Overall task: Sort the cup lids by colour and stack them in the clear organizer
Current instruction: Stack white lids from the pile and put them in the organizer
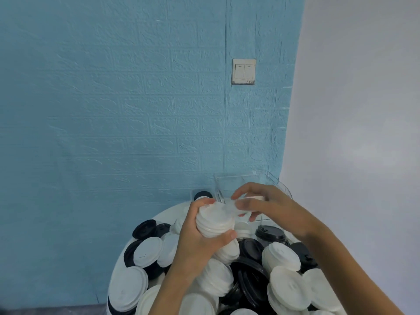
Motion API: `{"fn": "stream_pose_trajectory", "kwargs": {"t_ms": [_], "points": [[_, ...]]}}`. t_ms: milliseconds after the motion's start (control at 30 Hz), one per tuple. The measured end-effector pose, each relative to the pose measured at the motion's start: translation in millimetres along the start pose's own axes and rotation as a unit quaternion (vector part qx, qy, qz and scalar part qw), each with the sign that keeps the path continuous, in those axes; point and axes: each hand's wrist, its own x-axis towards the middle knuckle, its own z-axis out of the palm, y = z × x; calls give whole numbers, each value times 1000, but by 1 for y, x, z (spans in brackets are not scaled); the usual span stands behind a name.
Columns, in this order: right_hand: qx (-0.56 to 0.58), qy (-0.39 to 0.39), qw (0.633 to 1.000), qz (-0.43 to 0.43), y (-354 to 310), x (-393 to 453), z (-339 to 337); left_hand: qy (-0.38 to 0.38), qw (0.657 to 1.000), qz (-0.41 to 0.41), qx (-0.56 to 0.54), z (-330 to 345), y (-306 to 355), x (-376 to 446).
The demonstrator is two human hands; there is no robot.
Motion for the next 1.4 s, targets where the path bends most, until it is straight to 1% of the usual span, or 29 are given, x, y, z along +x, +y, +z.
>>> {"fn": "stream_pose_trajectory", "kwargs": {"t_ms": [133, 200, 267, 400, 467, 533, 600, 700, 800, 867, 1033, 1167, 1233, 1267, 1300, 1367, 1400], "points": [[24, 26, 999, -14, -12, 7, 15, -4, 1000, -2, -16, -1, -1, -1], [20, 42, 999, 0, -13, 10, 19, -2, 1000, 1, -25, -2, 0, 0], [-9, 67, 997, 26, -11, 15, 28, -2, 1000, 2, -28, -1, 2, 0], [-125, 151, 980, 43, 2, 27, 47, -6, 1000, 19, -22, 5, 8, -1], [-150, 163, 974, 49, 5, 29, 52, -10, 999, 17, -31, 6, 8, -1], [-167, 144, 974, 46, 7, 29, 57, -19, 999, 17, -32, 7, 8, -2], [-146, 116, 982, 43, 9, 31, 60, -20, 999, 24, -31, 8, 10, -3], [-39, 50, 995, 74, 10, 36, 61, -12, 999, 27, -33, 8, 11, -4], [59, -18, 993, 101, 16, 39, 59, -5, 999, 21, -40, 7, 10, -6], [73, -31, 992, 95, 17, 40, 58, 5, 999, 27, -43, 7, 10, -7], [108, -9, 991, 79, 17, 42, 61, 6, 999, 40, -35, 6, 9, -1], [47, -34, 993, 101, 16, 43, 52, 25, 999, 14, -36, 0, 5, 3], [-2, -12, 996, 89, 24, 47, 41, 58, 998, 2, -35, -12, 3, 5], [-55, 10, 995, 77, 34, 51, 35, 76, 996, -3, -36, -20, 2, 6], [-129, 16, 989, 72, 46, 54, 30, 92, 995, -9, -37, -29, 0, 7], [-251, -26, 964, 88, 69, 54, 27, 110, 993, -21, -33, -44, -6, 6], [-282, -53, 953, 99, 78, 52, 31, 112, 993, -25, -33, -49, -7, 5]]}}
